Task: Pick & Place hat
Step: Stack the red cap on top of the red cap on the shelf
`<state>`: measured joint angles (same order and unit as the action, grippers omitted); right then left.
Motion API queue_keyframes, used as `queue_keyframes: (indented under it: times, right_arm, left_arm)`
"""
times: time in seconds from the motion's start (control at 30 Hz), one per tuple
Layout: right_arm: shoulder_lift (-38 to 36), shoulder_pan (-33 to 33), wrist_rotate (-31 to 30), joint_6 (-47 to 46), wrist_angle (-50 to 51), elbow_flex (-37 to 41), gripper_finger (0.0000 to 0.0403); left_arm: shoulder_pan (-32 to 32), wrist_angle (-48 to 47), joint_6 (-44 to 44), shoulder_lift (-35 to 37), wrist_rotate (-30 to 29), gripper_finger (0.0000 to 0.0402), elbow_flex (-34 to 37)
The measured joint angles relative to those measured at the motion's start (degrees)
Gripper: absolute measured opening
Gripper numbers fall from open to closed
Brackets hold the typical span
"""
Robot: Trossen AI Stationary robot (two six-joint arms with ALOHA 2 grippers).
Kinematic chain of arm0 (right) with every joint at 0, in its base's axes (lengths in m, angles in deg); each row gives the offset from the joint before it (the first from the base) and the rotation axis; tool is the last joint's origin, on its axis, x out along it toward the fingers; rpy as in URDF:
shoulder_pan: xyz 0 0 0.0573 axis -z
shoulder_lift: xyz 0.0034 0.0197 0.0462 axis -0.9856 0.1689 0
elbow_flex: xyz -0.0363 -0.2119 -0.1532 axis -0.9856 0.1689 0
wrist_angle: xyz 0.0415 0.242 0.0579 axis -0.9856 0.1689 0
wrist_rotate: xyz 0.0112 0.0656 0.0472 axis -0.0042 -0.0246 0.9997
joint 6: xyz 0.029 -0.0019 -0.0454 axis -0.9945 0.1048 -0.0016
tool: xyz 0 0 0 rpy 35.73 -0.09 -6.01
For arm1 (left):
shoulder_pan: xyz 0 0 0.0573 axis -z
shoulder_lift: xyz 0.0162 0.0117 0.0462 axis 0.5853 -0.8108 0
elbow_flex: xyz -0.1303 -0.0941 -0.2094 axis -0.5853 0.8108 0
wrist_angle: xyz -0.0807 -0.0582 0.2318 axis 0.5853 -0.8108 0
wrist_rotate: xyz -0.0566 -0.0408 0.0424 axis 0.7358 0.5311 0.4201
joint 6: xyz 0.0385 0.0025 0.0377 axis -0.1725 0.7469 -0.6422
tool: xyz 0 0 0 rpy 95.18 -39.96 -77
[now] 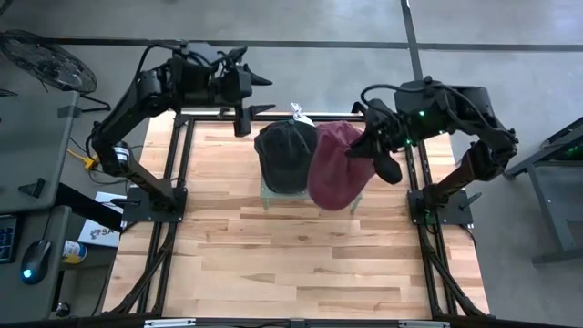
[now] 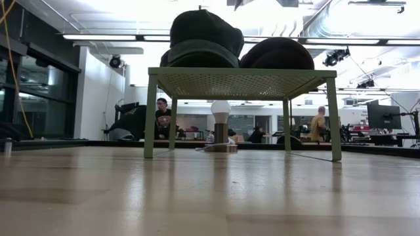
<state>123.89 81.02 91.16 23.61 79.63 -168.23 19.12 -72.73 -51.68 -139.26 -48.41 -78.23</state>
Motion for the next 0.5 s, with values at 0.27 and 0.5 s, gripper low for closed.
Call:
queue_keyframes:
  times: [0.27,0.5]
  right_arm:
    - [0.9,3.0,2.4,0.2,1.2,0.0,0.0016]
    - [1.3,4.6,2.8,0.2,3.6,0.0,0.0016]
  left_arm:
    - [-2.5,-0.7,-0.1,0.0,4.5,0.0247,0.0]
    - [-2.5,-0.8,-0.7,0.0,4.4,0.0247,0.0]
